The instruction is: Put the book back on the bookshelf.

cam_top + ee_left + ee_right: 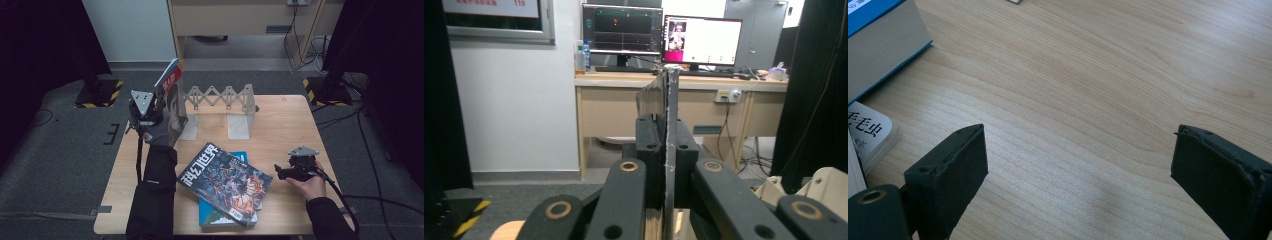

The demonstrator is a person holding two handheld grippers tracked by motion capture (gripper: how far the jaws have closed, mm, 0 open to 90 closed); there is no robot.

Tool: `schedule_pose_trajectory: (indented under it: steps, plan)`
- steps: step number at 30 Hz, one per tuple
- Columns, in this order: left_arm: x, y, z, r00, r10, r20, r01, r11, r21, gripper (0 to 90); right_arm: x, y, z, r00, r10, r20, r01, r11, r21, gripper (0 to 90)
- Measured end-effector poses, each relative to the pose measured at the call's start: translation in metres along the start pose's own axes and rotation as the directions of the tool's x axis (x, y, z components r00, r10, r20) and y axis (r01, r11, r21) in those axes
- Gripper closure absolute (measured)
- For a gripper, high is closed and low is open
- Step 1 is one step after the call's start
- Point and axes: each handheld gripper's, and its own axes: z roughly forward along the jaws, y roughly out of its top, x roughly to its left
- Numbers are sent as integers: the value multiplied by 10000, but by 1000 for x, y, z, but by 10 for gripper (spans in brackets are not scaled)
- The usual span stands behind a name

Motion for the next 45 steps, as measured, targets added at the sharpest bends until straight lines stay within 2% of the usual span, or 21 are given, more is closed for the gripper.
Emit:
schedule_pose_trajectory:
  steps: [3,9,11,18,26,29,33,37,40,41,42,45]
  plan:
    - [0,-3,-4,9999,101,3,-101,9999,-18,862,0,0,0,10000,-26,13,26,10000,15,85]
    - [4,-9,-13,9999,20,106,-20,10000,3,860,0,0,1,10000,-15,28,15,10000,41,86]
    - [6,-11,-16,9997,-122,205,121,9999,10,860,0,0,1,10000,-19,34,19,10000,40,87]
    - [9,-15,-26,9994,-143,308,135,9996,251,858,0,0,1,10000,-17,63,17,10000,61,88]
    - [7,-23,-36,9990,24,436,-56,9973,728,855,0,0,1,10000,-8,80,7,10000,76,89]
    - [9,-24,-38,9991,-107,407,76,9971,762,855,0,1,2,10000,-2,89,1,10000,71,89]
    - [11,-24,-37,9982,-272,527,226,9961,857,840,0,1,2,10000,-55,58,54,9999,116,89]
    - [9,-27,-27,9980,-288,568,216,9921,1235,770,0,1,2,9999,-134,46,133,9998,146,89]
    - [10,-26,-20,9980,-415,479,349,9907,1314,796,1,1,2,9999,-117,14,117,9998,163,89]
    - [11,-25,-18,9981,-466,392,409,9899,1359,844,1,1,2,9999,-144,11,143,9997,188,89]
    - [11,-23,-18,9986,-475,241,436,9889,1423,844,1,1,2,9999,-144,11,143,9997,188,89]
    - [12,-23,-16,9980,-622,131,600,9900,1280,863,1,1,2,9999,-139,8,139,9998,164,89]
